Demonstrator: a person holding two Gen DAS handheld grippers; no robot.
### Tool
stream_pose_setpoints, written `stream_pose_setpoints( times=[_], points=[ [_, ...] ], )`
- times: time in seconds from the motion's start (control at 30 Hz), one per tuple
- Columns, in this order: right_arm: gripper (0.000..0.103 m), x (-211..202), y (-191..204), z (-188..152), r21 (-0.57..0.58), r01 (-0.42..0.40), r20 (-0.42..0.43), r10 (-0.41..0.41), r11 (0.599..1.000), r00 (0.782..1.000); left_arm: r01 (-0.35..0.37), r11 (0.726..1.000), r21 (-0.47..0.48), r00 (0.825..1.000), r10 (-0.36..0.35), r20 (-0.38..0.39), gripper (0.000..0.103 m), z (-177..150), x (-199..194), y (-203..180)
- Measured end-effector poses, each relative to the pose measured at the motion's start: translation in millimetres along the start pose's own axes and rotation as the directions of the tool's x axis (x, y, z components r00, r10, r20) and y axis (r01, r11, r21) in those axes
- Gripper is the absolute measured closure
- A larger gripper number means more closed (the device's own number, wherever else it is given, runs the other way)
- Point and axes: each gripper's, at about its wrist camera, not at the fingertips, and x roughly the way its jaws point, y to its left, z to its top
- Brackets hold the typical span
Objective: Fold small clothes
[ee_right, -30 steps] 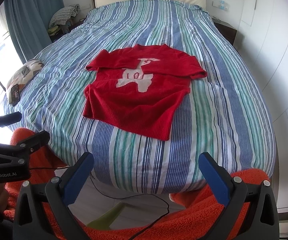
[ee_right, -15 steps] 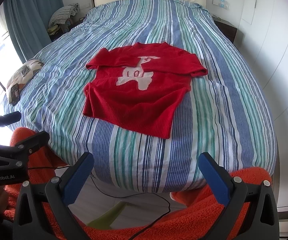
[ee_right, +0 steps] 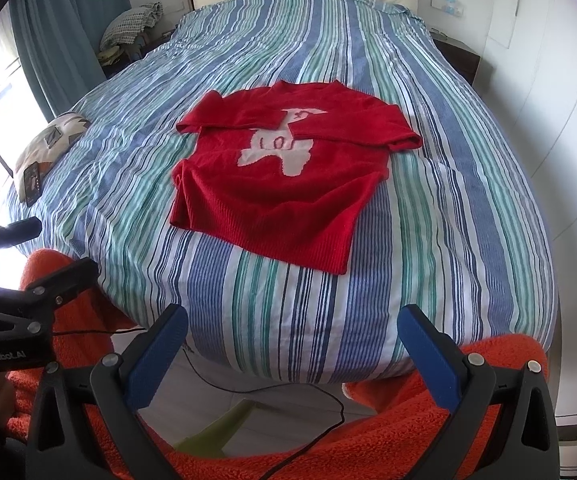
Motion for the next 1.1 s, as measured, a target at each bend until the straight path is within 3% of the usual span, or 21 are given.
stream_pose_setpoints(
  times=[1.1],
  points=[
    [0.0,6.9,2.4,-2.2,0.001,-0.005,-0.019,0.005,1.0,1.0,0.015,1.0,-0.007,1.0,-0.016,-0.012,0.001,-0.9,1.3,5.8]
  ],
)
